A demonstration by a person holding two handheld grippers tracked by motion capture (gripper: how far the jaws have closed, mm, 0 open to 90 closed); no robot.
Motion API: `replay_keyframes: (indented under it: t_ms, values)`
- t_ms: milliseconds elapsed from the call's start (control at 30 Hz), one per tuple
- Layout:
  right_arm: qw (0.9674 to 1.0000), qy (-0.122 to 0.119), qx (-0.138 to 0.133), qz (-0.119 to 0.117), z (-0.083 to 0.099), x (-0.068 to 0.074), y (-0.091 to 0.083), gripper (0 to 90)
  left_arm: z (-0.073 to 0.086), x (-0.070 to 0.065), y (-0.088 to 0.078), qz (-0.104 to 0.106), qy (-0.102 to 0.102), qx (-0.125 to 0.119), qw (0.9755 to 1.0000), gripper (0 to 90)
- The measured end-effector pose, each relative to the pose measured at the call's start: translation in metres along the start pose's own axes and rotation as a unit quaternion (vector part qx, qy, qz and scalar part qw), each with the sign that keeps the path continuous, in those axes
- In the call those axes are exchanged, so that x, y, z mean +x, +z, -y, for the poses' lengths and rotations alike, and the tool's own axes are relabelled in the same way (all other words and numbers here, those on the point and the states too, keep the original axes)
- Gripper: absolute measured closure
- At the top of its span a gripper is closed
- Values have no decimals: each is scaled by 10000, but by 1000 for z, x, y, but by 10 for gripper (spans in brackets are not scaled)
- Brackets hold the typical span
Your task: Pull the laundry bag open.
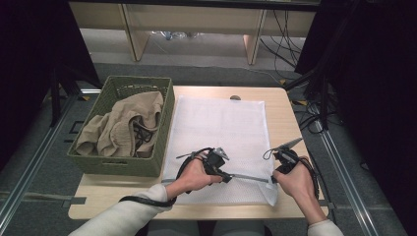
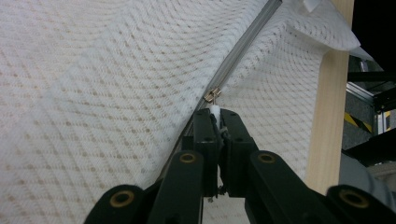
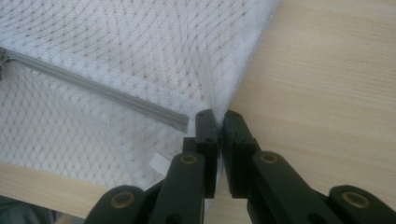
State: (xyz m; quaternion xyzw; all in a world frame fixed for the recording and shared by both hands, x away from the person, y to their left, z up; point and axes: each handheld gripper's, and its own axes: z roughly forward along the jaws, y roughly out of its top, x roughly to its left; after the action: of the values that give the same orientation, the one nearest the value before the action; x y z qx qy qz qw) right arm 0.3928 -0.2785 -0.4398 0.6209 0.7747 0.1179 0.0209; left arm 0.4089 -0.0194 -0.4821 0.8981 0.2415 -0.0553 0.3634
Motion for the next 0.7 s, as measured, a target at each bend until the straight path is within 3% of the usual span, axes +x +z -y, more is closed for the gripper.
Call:
replay_keyframes:
  t_ms: [67, 133, 167, 233, 267, 367, 467, 600, 633, 700]
  values:
    - [10000, 27, -45, -9, 0, 0, 1, 867, 2, 1, -2, -14, -15, 9, 10000, 864]
    - [9989, 446, 171, -11, 0, 6, -2, 867, 3, 2, -3, -36, -21, 4, 10000, 864]
    - [9993, 309, 196, 3, 0, 3, -2, 867, 3, 2, -3, -27, -43, 3, 10000, 864]
    - [9988, 451, 197, 13, 0, 6, -2, 867, 4, 3, -4, -41, -41, -5, 10000, 864]
    - [9993, 323, 179, -16, 0, 4, -2, 867, 4, 3, -5, -52, -69, -12, 10000, 864]
    - [9988, 459, 170, -7, 0, 6, -2, 867, 5, 3, -5, -54, -55, -7, 10000, 864]
    - [10000, -58, 24, 7, 0, -2, 1, 867, 6, 3, -7, -82, -32, 8, 10000, 864]
    - [10000, -73, 16, 10, 0, -2, 1, 867, 8, 3, -8, -26, -131, -61, 9999, 864]
    - [10000, -81, 8, 15, 0, -2, 2, 867, 9, 4, -9, -80, -50, 9, 10000, 864]
    - [10000, -86, -6, 18, 0, -3, 2, 867, 10, 4, -10, -72, -99, -23, 9999, 864]
